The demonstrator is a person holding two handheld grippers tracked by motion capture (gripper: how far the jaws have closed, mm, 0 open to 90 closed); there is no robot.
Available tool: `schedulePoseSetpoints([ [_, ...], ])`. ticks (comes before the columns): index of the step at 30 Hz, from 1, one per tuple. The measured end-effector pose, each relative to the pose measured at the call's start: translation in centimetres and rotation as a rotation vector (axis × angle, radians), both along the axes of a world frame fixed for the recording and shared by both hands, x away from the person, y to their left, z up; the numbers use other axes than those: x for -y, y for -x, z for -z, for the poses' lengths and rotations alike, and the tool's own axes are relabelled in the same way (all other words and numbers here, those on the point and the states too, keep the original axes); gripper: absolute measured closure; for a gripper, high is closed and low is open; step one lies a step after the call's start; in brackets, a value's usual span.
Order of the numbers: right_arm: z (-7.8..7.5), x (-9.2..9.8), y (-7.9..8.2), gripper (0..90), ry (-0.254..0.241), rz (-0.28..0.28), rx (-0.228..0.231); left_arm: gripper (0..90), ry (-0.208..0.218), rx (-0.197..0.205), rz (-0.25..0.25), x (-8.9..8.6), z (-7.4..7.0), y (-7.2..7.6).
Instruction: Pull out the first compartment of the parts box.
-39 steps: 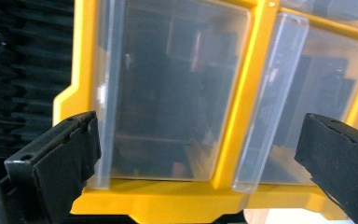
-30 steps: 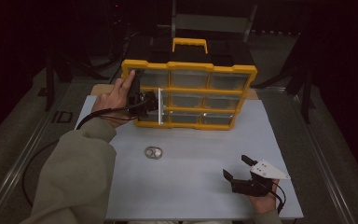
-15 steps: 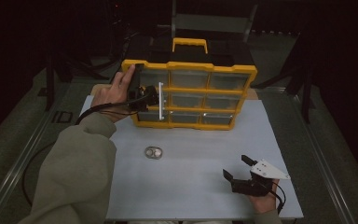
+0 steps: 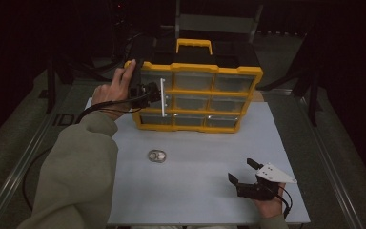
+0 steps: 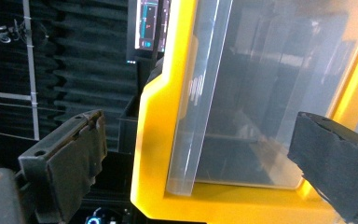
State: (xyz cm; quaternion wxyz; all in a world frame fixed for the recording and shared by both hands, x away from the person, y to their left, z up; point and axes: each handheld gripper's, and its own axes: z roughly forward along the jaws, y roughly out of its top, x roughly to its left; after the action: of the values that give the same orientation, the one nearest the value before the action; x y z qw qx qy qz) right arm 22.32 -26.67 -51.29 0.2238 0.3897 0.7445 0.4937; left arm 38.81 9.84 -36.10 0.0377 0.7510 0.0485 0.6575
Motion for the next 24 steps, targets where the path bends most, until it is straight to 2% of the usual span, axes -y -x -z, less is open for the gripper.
schedulePoseSetpoints([
  [5, 0.0, 0.0, 0.0, 9.6, 0.000, 0.000, 0.001, 9.0, -0.007, 0.013, 0.000, 0.3, -0.1, 0.0],
  [8, 0.0, 0.0, 0.0, 9.6, 0.001, 0.000, 0.001, 11.3, -0.008, 0.035, 0.003, 0.5, -0.2, -0.1],
  [13, 0.0, 0.0, 0.0, 9.6, 0.000, 0.001, 0.002, 17.3, -0.013, 0.039, 0.013, 0.6, -0.3, -0.2],
  [19, 0.0, 0.1, 0.0, 9.6, 0.000, 0.001, 0.003, 26.6, -0.041, 0.045, 0.029, 1.0, -0.2, -0.1],
  [21, 0.0, 0.1, 0.0, 9.7, 0.000, 0.001, 0.003, 30.7, -0.052, 0.045, 0.033, 1.0, -0.1, 0.0],
  [22, 0.0, 0.1, 0.0, 9.6, 0.000, 0.001, 0.002, 34.2, -0.063, 0.060, 0.032, 1.1, 0.0, 0.1],
  [24, 0.0, 0.0, 0.0, 9.6, 0.000, 0.000, 0.003, 38.4, -0.066, 0.054, 0.035, 1.1, 0.0, 0.2],
])
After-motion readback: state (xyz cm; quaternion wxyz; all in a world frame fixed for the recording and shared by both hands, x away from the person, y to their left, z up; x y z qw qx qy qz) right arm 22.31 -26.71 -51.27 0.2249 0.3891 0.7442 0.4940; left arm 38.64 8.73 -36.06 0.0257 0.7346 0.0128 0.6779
